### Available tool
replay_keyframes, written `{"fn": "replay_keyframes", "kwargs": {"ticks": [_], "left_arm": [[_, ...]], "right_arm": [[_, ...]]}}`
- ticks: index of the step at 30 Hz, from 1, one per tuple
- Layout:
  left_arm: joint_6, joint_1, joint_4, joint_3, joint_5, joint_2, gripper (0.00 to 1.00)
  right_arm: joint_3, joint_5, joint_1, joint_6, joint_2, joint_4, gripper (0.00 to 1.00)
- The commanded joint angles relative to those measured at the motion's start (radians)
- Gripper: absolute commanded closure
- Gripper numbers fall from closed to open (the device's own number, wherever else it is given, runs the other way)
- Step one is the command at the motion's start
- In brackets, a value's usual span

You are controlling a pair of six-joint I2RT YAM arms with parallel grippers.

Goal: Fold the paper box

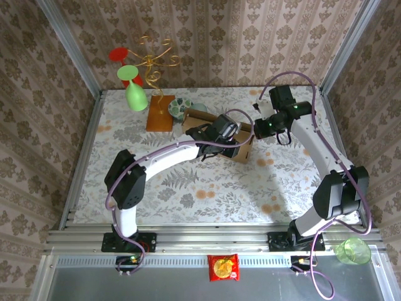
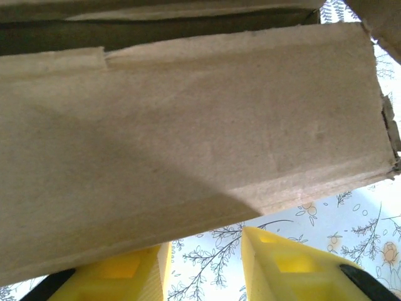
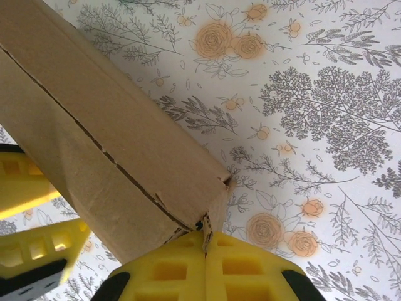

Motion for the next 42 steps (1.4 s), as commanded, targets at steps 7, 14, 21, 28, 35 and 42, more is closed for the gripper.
{"fn": "replay_keyframes", "kwargs": {"ticks": [7, 14, 21, 28, 35, 42], "left_arm": [[0.008, 0.025, 0.037, 0.062, 0.031, 0.05, 0.65], [0.001, 0.053, 0.046, 0.085, 0.048, 0.078, 0.66], [0.002, 0.07, 0.051, 0.109, 0.071, 0.1, 0.66], [0.003, 0.076, 0.048, 0.13, 0.088, 0.121, 0.66], [0.003, 0.083, 0.052, 0.135, 0.096, 0.127, 0.66], [0.003, 0.1, 0.056, 0.13, 0.106, 0.13, 0.67]], "right_arm": [[0.062, -0.082, 0.011, 0.109, 0.04, -0.018, 1.0], [0.076, -0.107, 0.014, 0.168, 0.065, 0.003, 1.0], [0.096, -0.119, 0.021, 0.229, 0.098, 0.027, 1.0], [0.132, -0.127, 0.028, 0.304, 0.135, 0.031, 1.0], [0.139, -0.11, 0.042, 0.387, 0.155, 0.048, 1.0], [0.148, -0.074, 0.059, 0.47, 0.168, 0.077, 1.0]]}}
